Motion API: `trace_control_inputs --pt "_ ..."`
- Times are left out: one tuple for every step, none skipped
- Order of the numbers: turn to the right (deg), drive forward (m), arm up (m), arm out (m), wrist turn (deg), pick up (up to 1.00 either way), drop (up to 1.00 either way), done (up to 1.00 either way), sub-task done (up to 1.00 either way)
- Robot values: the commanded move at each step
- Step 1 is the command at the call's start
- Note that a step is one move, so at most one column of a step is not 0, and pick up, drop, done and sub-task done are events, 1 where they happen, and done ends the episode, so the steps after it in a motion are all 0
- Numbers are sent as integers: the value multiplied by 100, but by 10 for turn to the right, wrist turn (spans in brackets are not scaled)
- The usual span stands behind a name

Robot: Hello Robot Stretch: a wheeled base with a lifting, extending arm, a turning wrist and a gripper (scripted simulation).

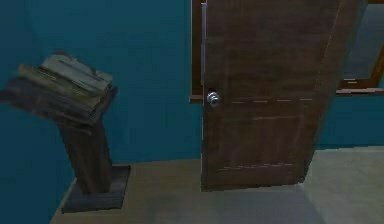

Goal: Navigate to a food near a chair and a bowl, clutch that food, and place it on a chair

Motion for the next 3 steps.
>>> trace_control_inputs --pt "450 0 0 0 0 0 0 0 0" --pt "360 0 0 0 0 0 0 0 0" --pt "0 50 0 0 0 0 0 0 0"
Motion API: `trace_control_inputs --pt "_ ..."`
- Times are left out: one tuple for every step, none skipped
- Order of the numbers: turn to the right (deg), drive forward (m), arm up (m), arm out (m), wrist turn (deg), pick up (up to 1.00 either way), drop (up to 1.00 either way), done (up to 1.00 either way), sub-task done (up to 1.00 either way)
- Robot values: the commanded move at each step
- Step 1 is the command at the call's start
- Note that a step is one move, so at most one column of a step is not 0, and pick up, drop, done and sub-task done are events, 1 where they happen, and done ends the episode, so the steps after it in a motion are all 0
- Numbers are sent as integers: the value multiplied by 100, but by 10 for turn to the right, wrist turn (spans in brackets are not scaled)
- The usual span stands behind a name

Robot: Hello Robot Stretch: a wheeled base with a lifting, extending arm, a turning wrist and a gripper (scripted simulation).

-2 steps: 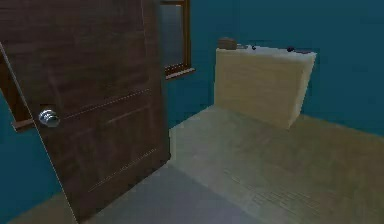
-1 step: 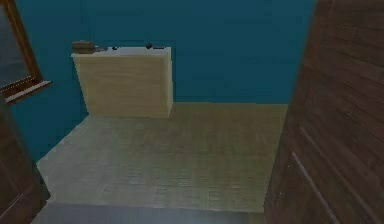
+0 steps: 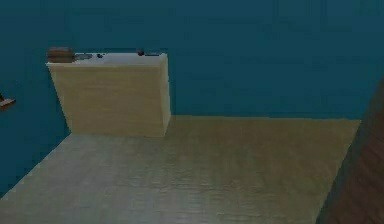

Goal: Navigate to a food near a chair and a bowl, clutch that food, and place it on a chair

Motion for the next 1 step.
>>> trace_control_inputs --pt "210 0 0 0 0 0 0 0 0"
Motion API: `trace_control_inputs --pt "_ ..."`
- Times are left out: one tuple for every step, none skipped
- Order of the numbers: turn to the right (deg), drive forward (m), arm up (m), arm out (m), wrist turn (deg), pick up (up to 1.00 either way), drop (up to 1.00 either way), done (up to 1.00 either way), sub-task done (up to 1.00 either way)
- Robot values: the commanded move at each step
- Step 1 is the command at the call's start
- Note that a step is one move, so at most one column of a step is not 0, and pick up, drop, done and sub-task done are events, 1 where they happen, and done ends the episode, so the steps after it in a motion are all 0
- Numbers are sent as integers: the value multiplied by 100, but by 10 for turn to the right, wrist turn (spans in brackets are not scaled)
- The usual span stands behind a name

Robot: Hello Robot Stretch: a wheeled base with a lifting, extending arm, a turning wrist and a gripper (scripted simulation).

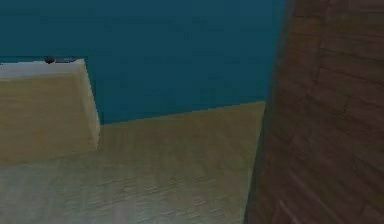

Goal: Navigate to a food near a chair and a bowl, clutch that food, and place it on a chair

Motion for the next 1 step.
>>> trace_control_inputs --pt "0 100 0 0 0 0 0 0 0"
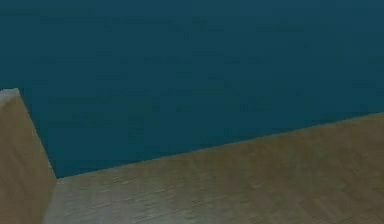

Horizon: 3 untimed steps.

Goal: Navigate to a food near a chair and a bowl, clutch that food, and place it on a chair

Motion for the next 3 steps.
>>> trace_control_inputs --pt "0 30 0 0 0 0 0 0 0" --pt "450 0 0 0 0 0 0 0 0" --pt "150 0 0 0 0 0 0 0 0"
